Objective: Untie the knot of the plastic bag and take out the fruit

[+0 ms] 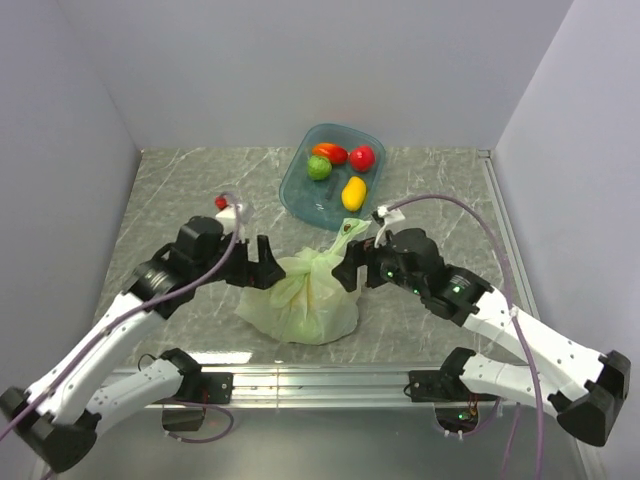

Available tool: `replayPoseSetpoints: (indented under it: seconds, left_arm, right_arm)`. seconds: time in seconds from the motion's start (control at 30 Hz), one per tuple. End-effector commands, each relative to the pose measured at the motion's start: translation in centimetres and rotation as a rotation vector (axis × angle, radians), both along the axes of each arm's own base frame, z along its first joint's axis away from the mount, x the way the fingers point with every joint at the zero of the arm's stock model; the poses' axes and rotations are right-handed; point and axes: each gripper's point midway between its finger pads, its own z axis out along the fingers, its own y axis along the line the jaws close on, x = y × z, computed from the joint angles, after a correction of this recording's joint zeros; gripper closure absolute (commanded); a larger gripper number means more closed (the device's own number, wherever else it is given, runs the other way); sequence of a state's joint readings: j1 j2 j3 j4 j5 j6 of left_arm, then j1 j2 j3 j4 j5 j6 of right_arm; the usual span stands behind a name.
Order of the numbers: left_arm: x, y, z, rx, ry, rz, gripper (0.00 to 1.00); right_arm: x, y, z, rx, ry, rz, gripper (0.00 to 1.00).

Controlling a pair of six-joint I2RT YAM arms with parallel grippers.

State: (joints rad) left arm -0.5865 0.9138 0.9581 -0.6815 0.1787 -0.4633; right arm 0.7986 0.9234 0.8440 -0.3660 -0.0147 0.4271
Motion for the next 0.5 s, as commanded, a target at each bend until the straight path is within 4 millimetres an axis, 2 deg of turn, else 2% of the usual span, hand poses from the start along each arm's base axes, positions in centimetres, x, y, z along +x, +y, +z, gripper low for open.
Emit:
replayPoseSetpoints:
  seconds: [0.0,0.1,0.17,0.23,0.27,0.33,0.37,0.4,0.43,0.47]
  left_arm:
    - [-0.6,1.1,3.9,-0.114,-0.042,0.146,0.03]
    - [0.6,0.5,4.3,-0.164,-0.034,0.216,0.14]
    - [1.7,-0.6,3.4,-0.153,-0.007,0.253,0.24]
    - [2.4,-1.4,2.6,-0.13,-0.006,0.266,0.27]
    - [3.4,-1.5,1.6,-0.091,0.003,0.308,0.28]
    - [3.6,-3.1,1.6,-0.076,-0.014,0.289,0.28]
    - [4.4,-3.2,0.5,-0.035,-0.015,0.323,0.28]
    - [4.5,-3.6,-0.1,-0.022,-0.01,0.329,0.27]
    - [4.5,-4.3,-0.3,-0.022,-0.012,0.321,0.27]
    - [4.7,-4.8,-1.6,0.006,0.006,0.324,0.27]
  right_arm:
    - [1.8,0.8,0.8,0.008,-0.051,-0.098,0.01]
    - [2.0,1.8,0.1,-0.011,-0.048,-0.102,0.04]
    - [2.0,2.6,-1.1,-0.022,-0.035,-0.099,0.06]
    - [2.0,2.9,-1.9,-0.034,-0.026,-0.102,0.09]
    - [2.4,3.0,-2.1,-0.038,-0.033,-0.121,0.11]
    - [2.4,3.2,-3.8,-0.069,-0.025,-0.135,0.13]
    - [2.8,3.4,-3.8,-0.067,-0.044,-0.151,0.14]
    - [2.8,3.3,-4.9,-0.087,-0.037,-0.154,0.14]
    - [2.8,3.5,-5.2,-0.089,-0.039,-0.153,0.15]
    - [2.9,3.7,-5.4,-0.088,-0.04,-0.151,0.16]
